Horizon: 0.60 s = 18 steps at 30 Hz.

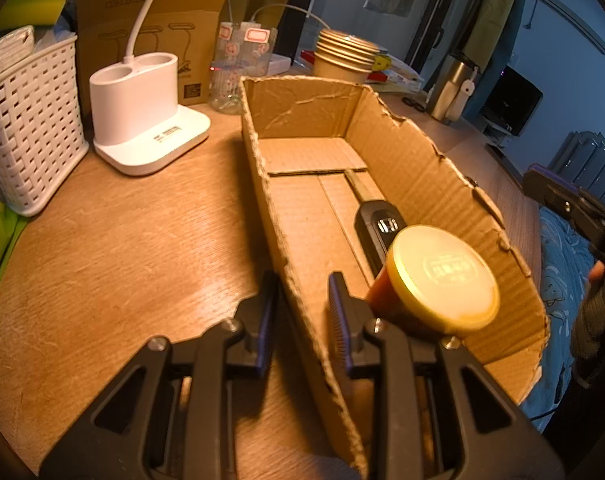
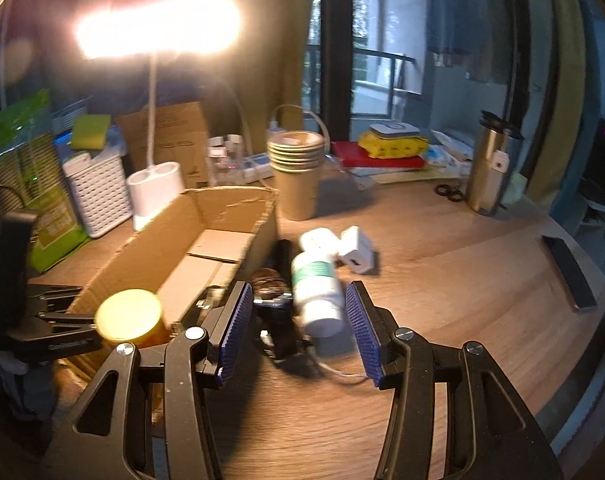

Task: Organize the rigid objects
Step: 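Move the right tool to the white pill bottle and close on it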

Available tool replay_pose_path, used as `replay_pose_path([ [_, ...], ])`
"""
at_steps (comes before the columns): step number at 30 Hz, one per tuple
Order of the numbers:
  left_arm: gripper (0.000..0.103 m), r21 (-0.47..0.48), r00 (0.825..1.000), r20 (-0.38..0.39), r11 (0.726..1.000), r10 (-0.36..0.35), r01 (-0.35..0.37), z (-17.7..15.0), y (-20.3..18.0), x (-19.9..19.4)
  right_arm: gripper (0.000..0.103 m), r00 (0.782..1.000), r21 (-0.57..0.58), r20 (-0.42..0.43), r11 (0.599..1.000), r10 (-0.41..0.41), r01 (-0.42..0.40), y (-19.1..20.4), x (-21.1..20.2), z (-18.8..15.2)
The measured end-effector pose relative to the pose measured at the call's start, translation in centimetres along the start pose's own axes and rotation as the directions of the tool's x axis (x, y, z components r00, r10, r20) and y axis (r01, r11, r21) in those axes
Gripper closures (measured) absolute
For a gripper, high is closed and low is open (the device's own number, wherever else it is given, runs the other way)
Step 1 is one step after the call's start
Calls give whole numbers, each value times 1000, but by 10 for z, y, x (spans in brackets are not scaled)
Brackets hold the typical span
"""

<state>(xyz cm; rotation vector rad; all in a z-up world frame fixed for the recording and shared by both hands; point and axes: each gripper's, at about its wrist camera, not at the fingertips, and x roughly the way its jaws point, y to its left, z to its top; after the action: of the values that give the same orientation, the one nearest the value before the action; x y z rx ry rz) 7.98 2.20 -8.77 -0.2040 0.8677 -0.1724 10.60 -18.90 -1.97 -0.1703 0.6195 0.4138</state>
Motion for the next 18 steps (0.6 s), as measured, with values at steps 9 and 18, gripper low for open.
replay_pose_path([
  [9, 76, 0, 1000, 0, 1000, 0, 0, 0, 0, 0, 51, 999, 30, -31, 999, -28, 29, -19, 17, -4],
  [18, 76, 0, 1000, 0, 1000, -1, 1, 0, 0, 0, 51, 997, 60, -72, 998, 22, -18, -31, 50, -3],
])
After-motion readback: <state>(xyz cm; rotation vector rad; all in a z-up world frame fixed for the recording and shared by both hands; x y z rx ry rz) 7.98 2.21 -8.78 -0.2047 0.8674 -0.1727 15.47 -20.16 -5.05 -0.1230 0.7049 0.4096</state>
